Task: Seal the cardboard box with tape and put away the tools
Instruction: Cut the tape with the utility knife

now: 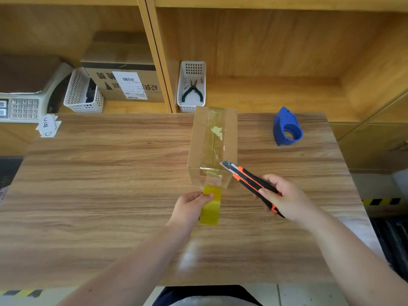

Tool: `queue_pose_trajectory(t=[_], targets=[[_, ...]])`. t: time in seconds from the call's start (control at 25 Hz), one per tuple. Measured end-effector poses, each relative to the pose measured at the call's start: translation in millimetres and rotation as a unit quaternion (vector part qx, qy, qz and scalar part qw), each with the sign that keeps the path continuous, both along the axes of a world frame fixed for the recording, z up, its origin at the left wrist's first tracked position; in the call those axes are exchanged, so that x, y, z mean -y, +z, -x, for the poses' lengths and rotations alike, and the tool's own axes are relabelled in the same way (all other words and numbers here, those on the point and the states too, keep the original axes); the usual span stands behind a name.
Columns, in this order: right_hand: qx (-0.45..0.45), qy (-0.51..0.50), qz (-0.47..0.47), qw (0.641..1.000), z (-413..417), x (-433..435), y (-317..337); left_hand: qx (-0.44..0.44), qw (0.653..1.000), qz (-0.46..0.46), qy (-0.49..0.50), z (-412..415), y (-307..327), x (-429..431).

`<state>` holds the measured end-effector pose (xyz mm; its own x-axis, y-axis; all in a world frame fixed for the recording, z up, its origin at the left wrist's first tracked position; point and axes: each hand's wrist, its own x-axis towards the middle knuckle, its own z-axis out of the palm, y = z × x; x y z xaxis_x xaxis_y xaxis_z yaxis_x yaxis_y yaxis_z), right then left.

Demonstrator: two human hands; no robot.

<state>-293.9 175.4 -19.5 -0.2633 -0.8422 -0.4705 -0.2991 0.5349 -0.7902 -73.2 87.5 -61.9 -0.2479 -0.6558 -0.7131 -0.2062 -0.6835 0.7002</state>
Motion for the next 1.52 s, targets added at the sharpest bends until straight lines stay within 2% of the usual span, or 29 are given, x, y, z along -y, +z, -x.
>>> queue_pose_trajectory(t=[0.12, 0.24, 0.28, 0.4, 0.44, 0.48, 0.6, 0.84, 1.12, 1.24, 1.32, 1.4, 1.44, 1.52], targets=[[-0.188, 0.057, 0.05, 0.979, -7.3, -3.4, -12.5, 0.021, 0.998, 0.043, -0.041, -3.0, -2.4, -4.3], [-0.261, 0.073, 0.092, 0.958, -7.3, -7.3, -15.5, 0.017, 0.997, 0.05, -0.057, -5.7, -1.4, -7.0], [-0.301, 0.087, 0.124, 0.942, -6.8, -8.1, -15.3, 0.016, 0.997, 0.044, -0.055, -6.3, -0.5, -7.0], [-0.467, 0.164, 0.26, 0.829, -7.3, -5.8, -26.1, 0.043, 0.995, 0.061, -0.073, -8.7, 0.4, -7.7], [-0.492, 0.18, 0.279, 0.805, -10.3, -3.3, -30.9, 0.05, 0.993, 0.071, -0.081, -9.4, -0.3, -8.4], [-0.499, 0.187, 0.284, 0.797, -12.6, -0.4, -36.1, 0.055, 0.992, 0.075, -0.083, -10.2, -0.6, -9.3], [-0.501, 0.19, 0.276, 0.798, -6.7, 2.6, -45.0, 0.047, 0.994, 0.067, -0.077, -15.0, -1.2, -10.0], [-0.526, 0.175, 0.301, 0.776, -4.1, -2.4, -42.2, 0.034, 0.995, 0.055, -0.072, -19.5, -4.2, -10.1], [-0.526, 0.208, 0.28, 0.775, -3.5, -7.9, -49.9, 0.034, 0.996, 0.044, -0.07, -23.9, -10.6, -11.6], [-0.51, 0.21, 0.249, 0.796, -9.3, -13.2, -59.0, 0.046, 0.996, 0.042, -0.07, -27.6, -10.1, -13.9], [-0.475, 0.192, 0.201, 0.835, -22.5, -14.6, -71.0, 0.07, 0.992, 0.068, -0.086, -33.6, -12.8, -15.6], [-0.395, 0.137, 0.099, 0.903, -37.3, -19.8, -81.4, 0.109, 0.979, 0.115, -0.129, -41.7, -19.8, -15.4], [-0.348, 0.09, 0.044, 0.932, -42.9, -24.3, -86.7, 0.135, 0.966, 0.147, -0.162, -45.6, -25.5, -14.8], [-0.247, -0.002, -0.018, 0.969, -51.1, -35.3, -97.4, 0.191, 0.928, 0.213, -0.238, -52.4, -36.9, -13.8]])
